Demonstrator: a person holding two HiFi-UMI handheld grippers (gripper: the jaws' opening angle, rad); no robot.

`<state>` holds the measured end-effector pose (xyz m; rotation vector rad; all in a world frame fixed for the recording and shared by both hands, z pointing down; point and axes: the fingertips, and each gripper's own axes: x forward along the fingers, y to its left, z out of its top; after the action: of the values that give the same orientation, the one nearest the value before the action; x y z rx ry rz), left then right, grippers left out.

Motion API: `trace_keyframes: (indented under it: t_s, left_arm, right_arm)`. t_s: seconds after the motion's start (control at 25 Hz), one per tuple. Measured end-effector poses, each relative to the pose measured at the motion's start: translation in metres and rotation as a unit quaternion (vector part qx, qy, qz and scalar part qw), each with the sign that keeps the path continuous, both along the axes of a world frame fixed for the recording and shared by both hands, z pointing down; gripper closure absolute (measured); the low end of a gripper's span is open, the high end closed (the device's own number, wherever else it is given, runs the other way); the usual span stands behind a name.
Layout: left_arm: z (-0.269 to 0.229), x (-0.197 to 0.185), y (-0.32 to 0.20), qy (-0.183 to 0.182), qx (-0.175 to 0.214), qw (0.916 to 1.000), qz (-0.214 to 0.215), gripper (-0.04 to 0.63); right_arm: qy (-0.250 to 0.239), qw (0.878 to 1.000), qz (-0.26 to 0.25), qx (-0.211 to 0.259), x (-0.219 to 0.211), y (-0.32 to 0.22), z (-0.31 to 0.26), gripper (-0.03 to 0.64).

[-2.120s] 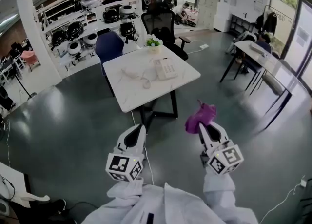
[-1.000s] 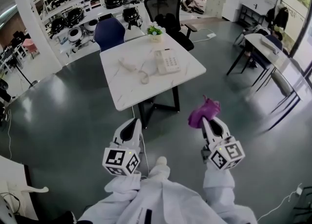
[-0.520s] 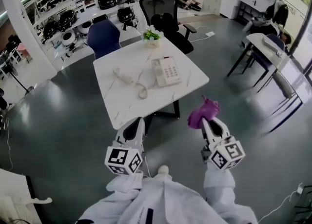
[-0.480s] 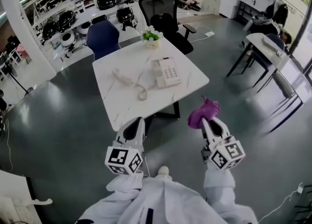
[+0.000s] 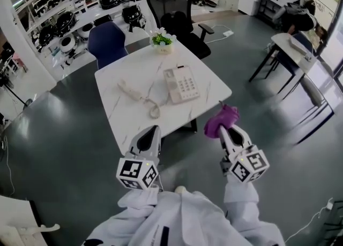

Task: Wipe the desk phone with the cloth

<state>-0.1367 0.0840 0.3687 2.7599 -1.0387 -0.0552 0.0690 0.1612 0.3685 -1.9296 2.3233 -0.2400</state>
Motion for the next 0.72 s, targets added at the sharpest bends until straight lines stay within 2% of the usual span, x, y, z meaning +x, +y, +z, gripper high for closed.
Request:
trace_keyframes:
  t_s: [0.44,0.72]
  left_arm:
    - [0.014,0.014,-0.041,0.000,-0.011,0.9999,-0.007,0.597]
    - [0.020,0.028,-0.081,0.002,-0.024,0.9992,-0.032,0.597]
  right_arm:
    - [-0.005,1.000,-0.005,-0.008,0.018,-0.048,0.012,0.589]
    - [-0.009,0.999,-0.028,-0.015,0.037,-0.097,0.015,0.589]
